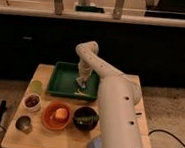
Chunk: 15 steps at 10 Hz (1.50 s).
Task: Wipe tray with towel
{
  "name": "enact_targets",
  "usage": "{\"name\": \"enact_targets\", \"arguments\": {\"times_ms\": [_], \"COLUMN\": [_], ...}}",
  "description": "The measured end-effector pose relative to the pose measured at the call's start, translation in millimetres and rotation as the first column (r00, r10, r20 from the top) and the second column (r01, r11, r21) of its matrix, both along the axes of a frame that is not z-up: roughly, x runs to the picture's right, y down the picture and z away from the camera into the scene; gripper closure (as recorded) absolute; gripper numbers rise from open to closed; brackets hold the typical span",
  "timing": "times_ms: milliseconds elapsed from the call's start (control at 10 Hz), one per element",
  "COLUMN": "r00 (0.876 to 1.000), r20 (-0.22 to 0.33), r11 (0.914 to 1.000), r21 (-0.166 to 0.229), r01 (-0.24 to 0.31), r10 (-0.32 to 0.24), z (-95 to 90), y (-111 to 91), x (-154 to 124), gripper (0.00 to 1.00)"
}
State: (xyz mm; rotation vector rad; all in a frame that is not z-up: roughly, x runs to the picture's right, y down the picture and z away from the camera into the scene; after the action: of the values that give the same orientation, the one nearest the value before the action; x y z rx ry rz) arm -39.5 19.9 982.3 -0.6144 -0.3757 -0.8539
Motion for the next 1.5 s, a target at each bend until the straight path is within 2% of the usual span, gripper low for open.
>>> {"name": "enact_targets", "arguments": {"times_ms": [600, 1500], "r00": [0.998, 0.998], "r20": [0.058, 0.064], "r11": [1.0000, 0.9999], "r21": [-0.005, -0.009], "r01": [-0.007, -0.009], "r10": [0.008, 0.009], "z": [1.2, 0.1], "y": [2, 4], "x": [-31, -34], "gripper": [1.00, 1.00]}}
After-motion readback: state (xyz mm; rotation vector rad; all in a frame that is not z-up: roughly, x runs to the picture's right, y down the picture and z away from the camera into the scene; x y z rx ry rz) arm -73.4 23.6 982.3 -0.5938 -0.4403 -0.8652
